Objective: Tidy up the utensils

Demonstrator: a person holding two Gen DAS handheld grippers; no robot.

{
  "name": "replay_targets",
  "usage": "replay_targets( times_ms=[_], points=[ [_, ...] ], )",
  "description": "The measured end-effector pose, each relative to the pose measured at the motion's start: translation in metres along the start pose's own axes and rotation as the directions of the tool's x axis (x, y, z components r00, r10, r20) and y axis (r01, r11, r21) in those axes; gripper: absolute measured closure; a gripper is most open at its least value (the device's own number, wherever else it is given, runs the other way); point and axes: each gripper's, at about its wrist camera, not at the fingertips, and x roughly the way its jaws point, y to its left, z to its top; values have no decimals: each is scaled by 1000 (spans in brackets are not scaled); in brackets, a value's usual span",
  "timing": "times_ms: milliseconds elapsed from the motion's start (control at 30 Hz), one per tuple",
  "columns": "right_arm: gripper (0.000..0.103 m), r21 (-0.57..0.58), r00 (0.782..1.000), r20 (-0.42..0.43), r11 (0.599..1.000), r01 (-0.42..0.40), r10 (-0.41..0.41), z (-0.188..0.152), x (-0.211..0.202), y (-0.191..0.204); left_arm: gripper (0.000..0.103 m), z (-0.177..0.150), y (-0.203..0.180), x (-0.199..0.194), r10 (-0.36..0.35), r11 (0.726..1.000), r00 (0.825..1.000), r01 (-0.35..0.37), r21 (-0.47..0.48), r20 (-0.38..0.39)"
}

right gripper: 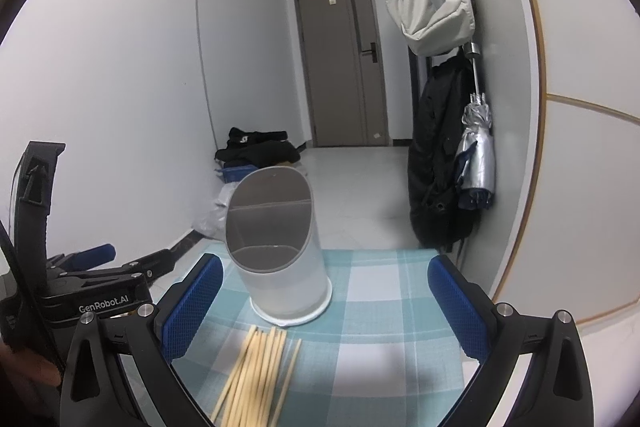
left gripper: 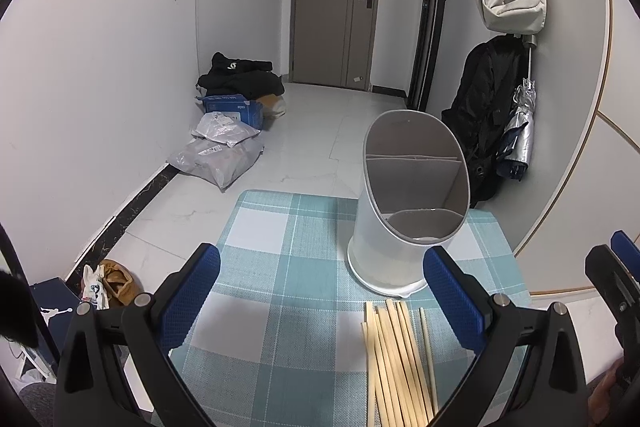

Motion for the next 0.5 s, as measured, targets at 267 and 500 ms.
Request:
replay_targets(
  times_ms=[267, 500],
  points=[
    [0, 2, 1000, 6, 1000, 20, -20, 0, 1, -2, 3, -1, 0, 3, -6, 1000, 1000, 6, -7, -19],
    [0, -9, 1000, -3, 1000, 19, -19, 0, 5, 0, 3, -4, -2, 9, -43, 999, 998, 43, -3, -51]
  ],
)
